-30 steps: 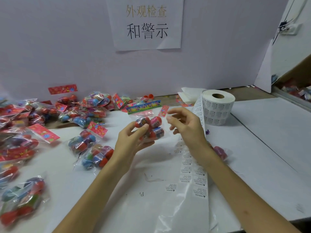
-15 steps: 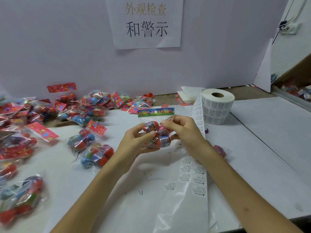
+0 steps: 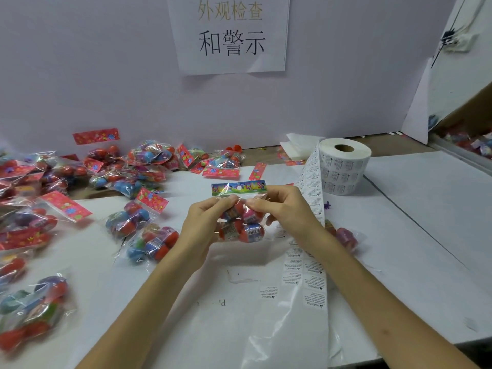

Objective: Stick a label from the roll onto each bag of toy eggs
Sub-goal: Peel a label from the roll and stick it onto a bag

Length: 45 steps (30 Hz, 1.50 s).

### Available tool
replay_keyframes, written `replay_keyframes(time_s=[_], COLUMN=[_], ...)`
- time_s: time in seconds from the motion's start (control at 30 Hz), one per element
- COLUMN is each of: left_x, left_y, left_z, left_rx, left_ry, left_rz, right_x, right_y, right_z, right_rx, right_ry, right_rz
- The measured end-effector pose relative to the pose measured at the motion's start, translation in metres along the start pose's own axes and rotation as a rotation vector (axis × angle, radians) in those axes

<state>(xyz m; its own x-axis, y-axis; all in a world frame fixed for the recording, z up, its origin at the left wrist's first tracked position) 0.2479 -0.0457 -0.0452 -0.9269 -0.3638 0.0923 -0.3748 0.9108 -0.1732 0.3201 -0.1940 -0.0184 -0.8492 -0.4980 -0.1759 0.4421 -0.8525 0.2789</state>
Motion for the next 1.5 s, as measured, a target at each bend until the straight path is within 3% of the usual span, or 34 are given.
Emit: replay_keyframes(time_s=[0.47,0.6,0.73,1.03,1.33,1.5], left_x=[-0.001,-0.002,-0.001,0.002,-0.001,0.004], left_y=[-0.001,0.009,0.018,0.013,0.029,0.041], left_z=[0.001,-0.002,-0.005,-0.010,-0.017,-0.026], left_rx=[0.039,0.115,0.154,0.153,0.065,0.014], left_ry=[-0.003,-0.031,-0.046,-0.055,-0.166,-0.265], left_rz=[0.004,-0.068,-0.129,-0.116,-0.214,-0.343], right_x=[0.002,0.002,0.005,0.001,-0.002,0.001], right_y=[0.009,-0.005,-0.020,-0.010,0.011,0.073], right_z=[0.007,-0.002,-0.002,-0.009,-0.002,0.007], right_rx=[-0.016,-0.096,0.016,0.009,0.335,0.552], right_ry=[0.030,-0.073,-0.053,-0.086,0.020,0.012], right_rz=[-0.124,0.084,0.189,0.091,-0.067,-0.442])
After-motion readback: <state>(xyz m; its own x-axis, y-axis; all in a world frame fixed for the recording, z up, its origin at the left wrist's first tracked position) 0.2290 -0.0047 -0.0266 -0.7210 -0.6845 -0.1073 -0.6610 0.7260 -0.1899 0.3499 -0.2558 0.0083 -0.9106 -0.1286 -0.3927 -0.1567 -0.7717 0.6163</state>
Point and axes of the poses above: each hand's wrist, its own x-axis away from the middle knuckle, its own y-axis out of the back of the hand, z = x × y, the point moved 9 cm from there along -x, towards the middle knuckle, and after that the axes turned 6 degrees about x, right-handed, at the moved point
